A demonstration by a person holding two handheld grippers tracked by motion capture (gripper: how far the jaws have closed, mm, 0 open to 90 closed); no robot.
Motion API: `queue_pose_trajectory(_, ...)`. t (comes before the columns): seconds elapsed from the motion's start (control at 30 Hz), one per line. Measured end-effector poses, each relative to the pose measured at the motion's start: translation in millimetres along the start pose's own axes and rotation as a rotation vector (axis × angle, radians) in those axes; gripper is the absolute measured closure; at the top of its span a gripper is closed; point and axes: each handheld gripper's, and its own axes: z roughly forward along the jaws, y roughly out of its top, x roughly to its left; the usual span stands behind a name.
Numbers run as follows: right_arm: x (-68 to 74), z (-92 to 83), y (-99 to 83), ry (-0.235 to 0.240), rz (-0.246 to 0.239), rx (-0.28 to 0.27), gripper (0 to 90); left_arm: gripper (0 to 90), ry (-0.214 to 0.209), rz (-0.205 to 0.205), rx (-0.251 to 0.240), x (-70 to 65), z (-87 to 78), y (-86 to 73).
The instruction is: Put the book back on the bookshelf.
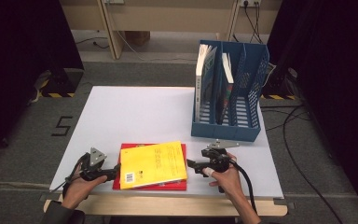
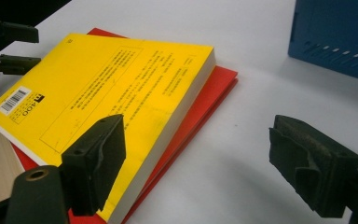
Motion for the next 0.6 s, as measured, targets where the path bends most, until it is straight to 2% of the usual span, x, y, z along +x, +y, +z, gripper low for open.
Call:
queue_pose_trajectory(0.07,2.7,3.2,-2.1,0.015,-0.003,0.006,19.6,23.4,0.0,-0.001,0.0,-1.7,-0.8,-0.2)
queue_pose_trajectory(0.13,4.5,5.8,-3.7,0.038,0.008,0.014,19.6,30.3,-0.026,-0.022,0.008,-2.7,-1.8,0.0)
queue_pose_trajectory(0.2,6.4,8.6,-5.9,0.05,0.021,0.026,19.6,35.1,-0.03,-0.026,0.011,-3.5,-2.2,0.3)
queue_pose_trajectory(0.23,6.4,10.1,-7.1,0.056,0.011,0.031,19.3,36.3,-0.032,-0.029,0.012,-4.2,-2.4,0.4)
queue_pose_trajectory(0.3,8.1,11.9,-8.9,0.071,0.026,0.04,19.3,41.9,-0.068,-0.053,0.011,-5.2,-1.5,0.7)
queue_pose_trajectory(0.33,8.9,12.6,-9.6,0.081,0.037,0.045,19.4,40.5,-0.086,-0.057,0.013,-7.7,-0.1,1.6)
queue_pose_trajectory(0.37,9.1,13.7,-10.3,0.083,0.028,0.05,19.5,38.2,-0.097,-0.048,0.015,-10.7,0.9,2.6)
queue_pose_trajectory(0.43,10.1,14.6,-11.8,0.084,0.03,0.064,20.2,31.0,-0.099,-0.025,0.016,-17.3,3.1,4.6)
queue_pose_trajectory(0.47,10.1,15.1,-12.5,0.087,0.036,0.067,20.2,25.7,-0.097,-0.001,0.023,-20.1,4.1,5.7)
queue_pose_trajectory(0.5,9.8,15.6,-13.3,0.088,0.037,0.069,20.3,22.9,-0.101,0.001,0.02,-22.3,5.2,6.5)
queue_pose_trajectory(0.6,8.1,16.6,-15.8,0.083,0.038,0.082,20.6,21.1,-0.102,0.003,0.023,-22.7,5.6,6.4)
